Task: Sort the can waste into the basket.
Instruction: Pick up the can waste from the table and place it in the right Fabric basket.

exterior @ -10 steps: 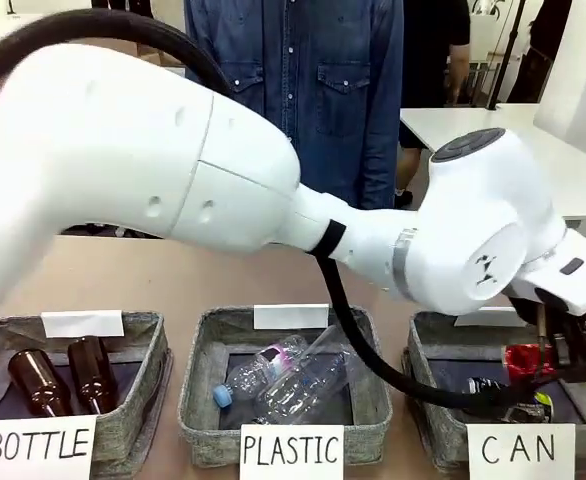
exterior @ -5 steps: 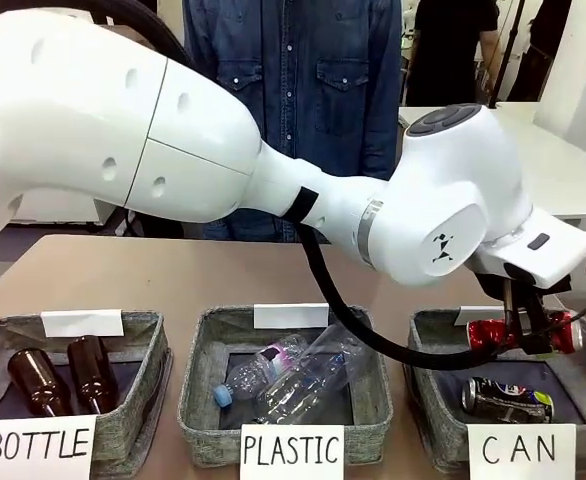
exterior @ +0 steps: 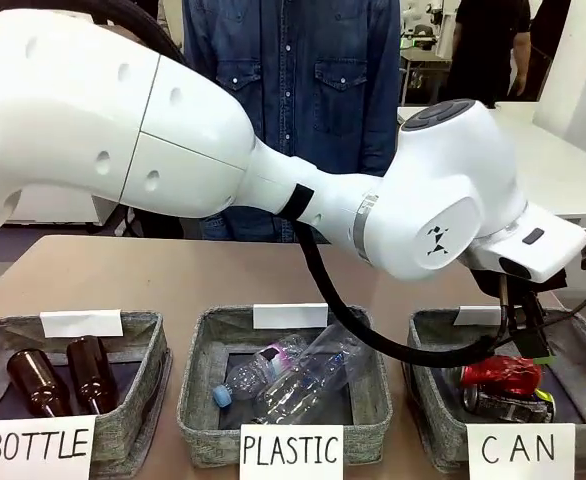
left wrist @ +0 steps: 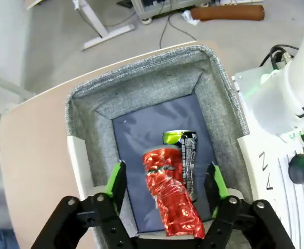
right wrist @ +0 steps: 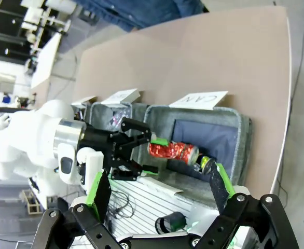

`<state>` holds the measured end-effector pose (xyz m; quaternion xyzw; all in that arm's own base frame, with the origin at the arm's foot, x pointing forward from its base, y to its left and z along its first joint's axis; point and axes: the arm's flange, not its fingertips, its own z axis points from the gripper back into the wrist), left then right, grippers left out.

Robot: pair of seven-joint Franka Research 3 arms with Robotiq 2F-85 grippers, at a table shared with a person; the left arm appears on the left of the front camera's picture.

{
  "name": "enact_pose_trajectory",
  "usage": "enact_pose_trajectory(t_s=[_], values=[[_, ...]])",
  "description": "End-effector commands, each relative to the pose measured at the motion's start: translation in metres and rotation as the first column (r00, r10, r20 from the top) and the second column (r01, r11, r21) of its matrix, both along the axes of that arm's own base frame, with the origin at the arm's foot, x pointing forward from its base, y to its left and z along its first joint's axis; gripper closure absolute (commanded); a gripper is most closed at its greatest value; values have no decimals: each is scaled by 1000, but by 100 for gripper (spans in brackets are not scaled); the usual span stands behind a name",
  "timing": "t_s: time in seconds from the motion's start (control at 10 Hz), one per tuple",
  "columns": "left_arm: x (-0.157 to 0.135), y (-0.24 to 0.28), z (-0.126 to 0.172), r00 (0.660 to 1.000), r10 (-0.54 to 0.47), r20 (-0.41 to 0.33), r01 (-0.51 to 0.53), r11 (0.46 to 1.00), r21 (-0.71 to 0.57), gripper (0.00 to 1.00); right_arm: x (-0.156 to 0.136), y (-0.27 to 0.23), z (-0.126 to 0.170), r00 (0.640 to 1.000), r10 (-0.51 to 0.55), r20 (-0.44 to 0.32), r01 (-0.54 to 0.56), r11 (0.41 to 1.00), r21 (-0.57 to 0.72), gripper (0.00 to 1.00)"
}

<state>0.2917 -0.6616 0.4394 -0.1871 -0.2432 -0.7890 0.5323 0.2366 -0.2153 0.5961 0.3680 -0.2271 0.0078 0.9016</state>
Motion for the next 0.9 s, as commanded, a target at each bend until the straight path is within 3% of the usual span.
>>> enact_pose_trajectory(t_s=[0.0, 0.3, 0.4, 0.6, 0.7, 0.8], values=[[1, 6, 3, 1000, 14, -16, -14, 1000, -7, 0, -1, 1, 1, 1000, -4, -14, 4, 1000, -2, 0], [12, 22, 6, 999, 35, -23, -35, 999, 15, 0, -1, 1, 1, 1000, -4, -14, 4, 1000, -2, 0], [11, 55, 21, 995, 48, -85, -43, 998, 51, 0, -1, 1, 1, 1000, -4, -14, 4, 1000, -2, 0], [-2, 149, 51, 971, 34, -238, -41, 999, -25, 0, -1, 1, 1, 1000, -4, -14, 4, 1000, -2, 0], [-1, 202, 57, 932, 165, -323, -183, 983, -27, 0, -1, 1, 1, 1000, -4, -14, 4, 1000, -2, 0], [6, 252, 54, 891, 156, -426, -221, 970, -106, 0, 0, 0, 0, 1000, 0, 0, 0, 1000, 0, 0]])
